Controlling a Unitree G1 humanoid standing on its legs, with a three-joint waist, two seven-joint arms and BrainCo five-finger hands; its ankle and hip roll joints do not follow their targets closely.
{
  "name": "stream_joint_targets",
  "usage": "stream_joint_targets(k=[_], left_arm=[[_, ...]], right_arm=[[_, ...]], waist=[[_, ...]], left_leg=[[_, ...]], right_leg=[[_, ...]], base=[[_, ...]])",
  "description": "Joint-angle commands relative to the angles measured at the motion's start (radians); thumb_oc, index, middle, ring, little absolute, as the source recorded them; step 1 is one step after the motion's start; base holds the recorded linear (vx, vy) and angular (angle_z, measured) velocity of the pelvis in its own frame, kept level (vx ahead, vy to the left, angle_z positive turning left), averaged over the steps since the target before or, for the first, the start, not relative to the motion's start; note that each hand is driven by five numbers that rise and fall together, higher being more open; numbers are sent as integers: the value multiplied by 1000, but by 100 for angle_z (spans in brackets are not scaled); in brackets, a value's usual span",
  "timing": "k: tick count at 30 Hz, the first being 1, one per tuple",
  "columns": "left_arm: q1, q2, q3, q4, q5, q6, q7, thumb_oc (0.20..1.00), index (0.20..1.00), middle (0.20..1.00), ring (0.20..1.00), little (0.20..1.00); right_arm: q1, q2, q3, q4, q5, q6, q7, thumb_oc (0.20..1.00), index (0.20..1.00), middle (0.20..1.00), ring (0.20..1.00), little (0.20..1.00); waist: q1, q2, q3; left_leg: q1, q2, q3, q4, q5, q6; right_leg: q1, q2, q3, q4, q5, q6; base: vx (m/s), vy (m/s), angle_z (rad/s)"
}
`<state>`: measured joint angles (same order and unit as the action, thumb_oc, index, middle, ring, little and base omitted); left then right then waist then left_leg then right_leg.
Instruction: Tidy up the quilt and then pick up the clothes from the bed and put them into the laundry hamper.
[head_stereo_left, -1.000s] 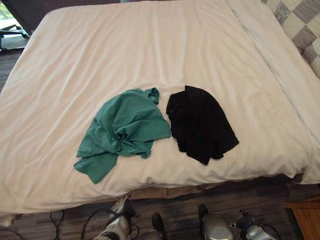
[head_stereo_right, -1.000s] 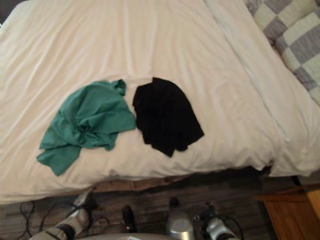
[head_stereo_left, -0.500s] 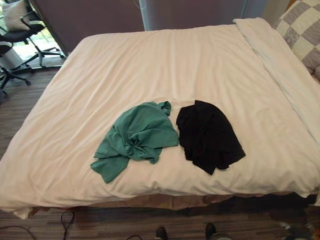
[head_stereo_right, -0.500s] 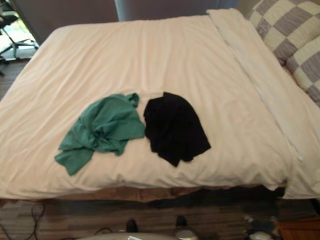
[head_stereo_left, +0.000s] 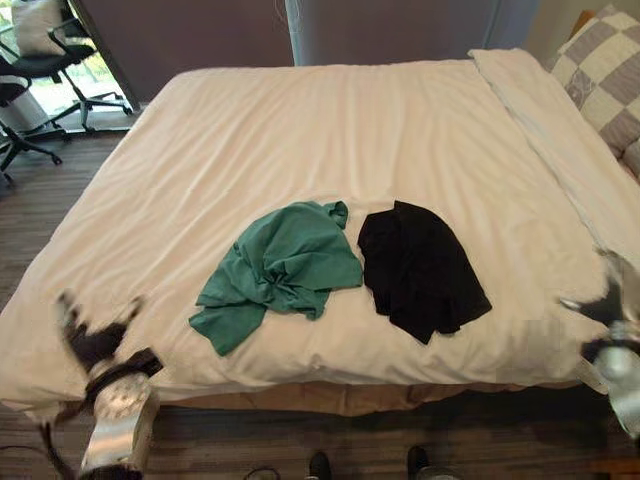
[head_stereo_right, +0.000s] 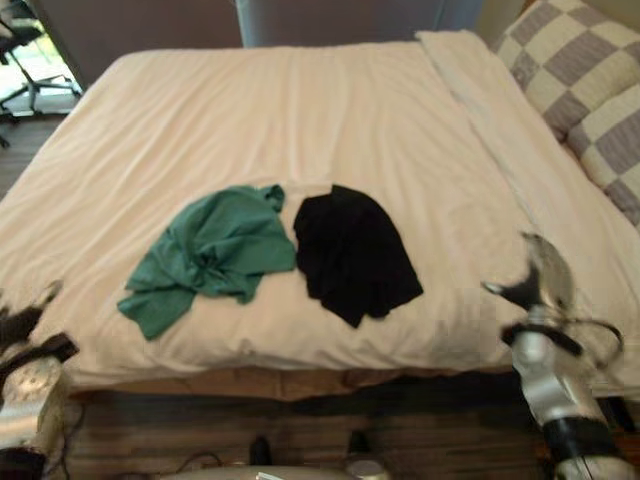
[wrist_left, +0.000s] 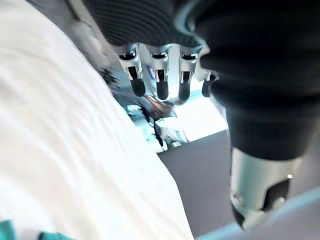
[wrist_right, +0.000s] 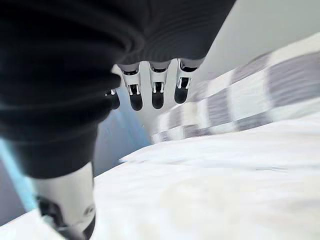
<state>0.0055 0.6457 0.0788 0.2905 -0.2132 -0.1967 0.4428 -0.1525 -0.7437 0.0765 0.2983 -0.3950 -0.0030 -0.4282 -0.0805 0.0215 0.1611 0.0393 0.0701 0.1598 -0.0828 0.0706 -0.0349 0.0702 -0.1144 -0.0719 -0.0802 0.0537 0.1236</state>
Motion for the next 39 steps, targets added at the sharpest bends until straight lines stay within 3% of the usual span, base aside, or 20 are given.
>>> stream_joint_targets(k=[1,10,14,17,18,19,22,24,31,37,39], left_arm=[[-176,86,-26,42,265,58,-39,1000,1000,1000,1000,1000],[-592,162,-344,295,548,155,4,1000,1000,1000,1000,1000],[-679,104,-410,459,629,220,-15,1000,1000,1000,1000,1000],[-682,92,-418,475,662,235,-18,1000,1000,1000,1000,1000],[-679,73,-423,501,691,260,-32,454,454,454,454,454],[-655,37,-449,668,766,281,-100,200,200,200,200,200],[-604,7,-438,736,791,289,-138,200,200,200,200,200],[-440,-47,-372,815,769,279,-173,200,200,200,200,200],[-249,-131,-329,788,626,218,-172,200,200,200,200,200],[-132,-208,-356,769,541,180,-152,200,200,200,200,200],[-89,-247,-382,744,492,150,-142,200,200,200,200,200]], right_arm=[[-171,-6,71,-56,-41,-56,24,1000,1000,1000,1000,1000],[-230,76,203,-103,-49,-108,31,1000,1000,1000,1000,1000],[-147,73,183,-136,-73,-114,27,1000,1000,1000,1000,1000],[-120,68,163,-156,-77,-118,27,1000,1000,1000,1000,1000],[-97,62,147,-168,-82,-119,23,1000,1000,1000,1000,1000],[-59,51,119,-187,-86,-124,26,1000,1000,1000,1000,1000],[-39,43,103,-199,-85,-128,34,1000,1000,1000,1000,1000],[-55,11,99,-244,-87,-136,59,1000,1000,1000,1000,1000],[-249,-24,174,-208,-94,-105,78,1000,1000,1000,1000,1000],[-502,-15,314,-17,-72,-75,78,1000,1000,1000,1000,1000],[-633,-5,398,150,-55,-62,81,1000,1000,1000,1000,1000]], waist=[[-4,-41,76],[-60,-31,147],[-94,-27,174],[-96,-25,178],[-99,-24,185],[-108,-22,191],[-105,-18,188],[-81,-11,169],[-34,4,159],[16,25,178],[43,47,186]], left_leg=[[29,38,33,-4,-91,-54],[-101,51,88,-4,-49,-66],[-121,57,110,-4,-38,-71],[-124,56,110,-4,-36,-71],[-127,56,108,-4,-35,-71],[-123,54,111,-4,-39,-70],[-113,54,112,-4,-46,-70],[-94,56,106,-4,-53,-68],[-93,51,85,-4,-46,-68],[-112,45,65,-4,-31,-70],[-135,41,49,-4,-18,-74]], right_leg=[[-58,-57,44,66,-94,54],[-232,-39,74,95,-53,69],[-270,-37,79,105,-46,72],[-277,-36,78,109,-48,72],[-280,-38,77,113,-50,72],[-283,-40,73,124,-57,72],[-276,-42,74,130,-65,71],[-260,-41,69,135,-72,64],[-245,-41,61,128,-72,53],[-250,-44,48,130,-69,48],[-262,-44,38,131,-67,46]], base=[[-119,22,-12],[-100,15,-21],[-14,17,-23],[-13,-3,-12],[-9,-10,-10],[-8,-10,-6],[18,-4,2],[67,-21,3],[9,-21,6],[-20,-16,12],[-42,-22,25]])
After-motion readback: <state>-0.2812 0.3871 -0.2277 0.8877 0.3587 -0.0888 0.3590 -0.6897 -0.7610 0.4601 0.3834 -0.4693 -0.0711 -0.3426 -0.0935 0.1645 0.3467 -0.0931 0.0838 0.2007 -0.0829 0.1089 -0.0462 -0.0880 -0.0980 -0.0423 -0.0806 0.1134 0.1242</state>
